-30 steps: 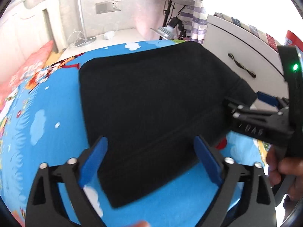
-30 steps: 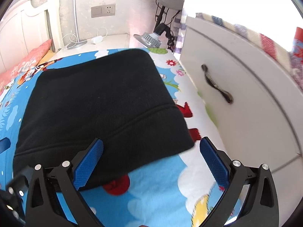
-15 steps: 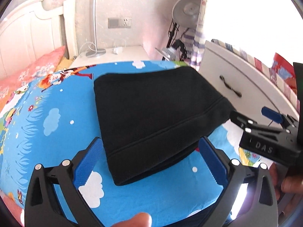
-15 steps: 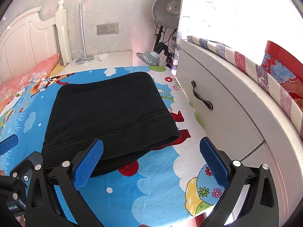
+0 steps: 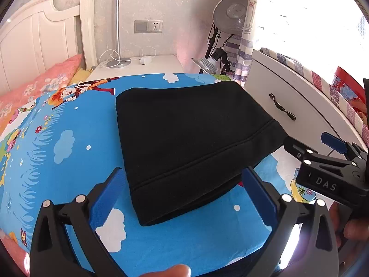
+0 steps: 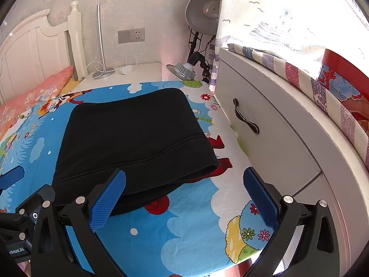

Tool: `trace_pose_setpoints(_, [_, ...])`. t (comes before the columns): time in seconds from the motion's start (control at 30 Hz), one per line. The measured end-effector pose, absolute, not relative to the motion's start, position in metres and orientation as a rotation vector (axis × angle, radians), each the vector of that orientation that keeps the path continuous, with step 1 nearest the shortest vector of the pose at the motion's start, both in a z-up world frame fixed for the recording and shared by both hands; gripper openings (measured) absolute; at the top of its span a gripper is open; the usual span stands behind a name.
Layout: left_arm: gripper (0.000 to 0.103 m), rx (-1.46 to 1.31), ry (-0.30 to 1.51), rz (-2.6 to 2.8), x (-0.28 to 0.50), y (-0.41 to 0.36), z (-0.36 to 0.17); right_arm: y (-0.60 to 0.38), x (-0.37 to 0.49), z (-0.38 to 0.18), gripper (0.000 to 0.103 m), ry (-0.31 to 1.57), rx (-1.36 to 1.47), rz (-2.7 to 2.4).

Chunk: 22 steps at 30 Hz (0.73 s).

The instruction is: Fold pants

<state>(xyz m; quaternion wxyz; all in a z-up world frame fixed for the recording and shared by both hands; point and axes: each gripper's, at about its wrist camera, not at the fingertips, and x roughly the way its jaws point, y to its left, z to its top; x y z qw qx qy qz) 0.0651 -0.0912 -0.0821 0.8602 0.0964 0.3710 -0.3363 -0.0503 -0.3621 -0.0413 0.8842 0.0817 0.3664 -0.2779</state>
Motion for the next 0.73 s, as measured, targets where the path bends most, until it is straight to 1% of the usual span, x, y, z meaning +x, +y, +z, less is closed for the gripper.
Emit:
trace_pose_setpoints(0.3, [0.101,0.199,0.784,-0.717,0.064,-0.094,-0.084,-0.361,-0.051,-0.042,0.098,0.765,0.171,-0.577])
trace_pose_setpoints(0.43, [0.101,0.210,0.734,-0.736,0.060,-0.100,-0.083,-0.361,-0.051,-0.043,0.098,0.762,0.174,-0.578])
trace_pose_setpoints(0.57, [0.101,0.212,0.752,-0.770,0.062,-0.104,-0.087,-0.362,-0.053,-0.045,0.098,0.752,0.188,-0.572])
trace_pose_setpoints(0.67, [0.101,0.139,0.762,-0.723,0.085,-0.077,-0.077,-0.363,-0.054,-0.047,0.098,0.736,0.204,-0.552])
trace_pose_setpoints(0.73, [0.101,0.064,0.726,-0.556,0.115,-0.028,-0.067,-0.362,-0.053,-0.050,0.098,0.733,0.210,-0.532])
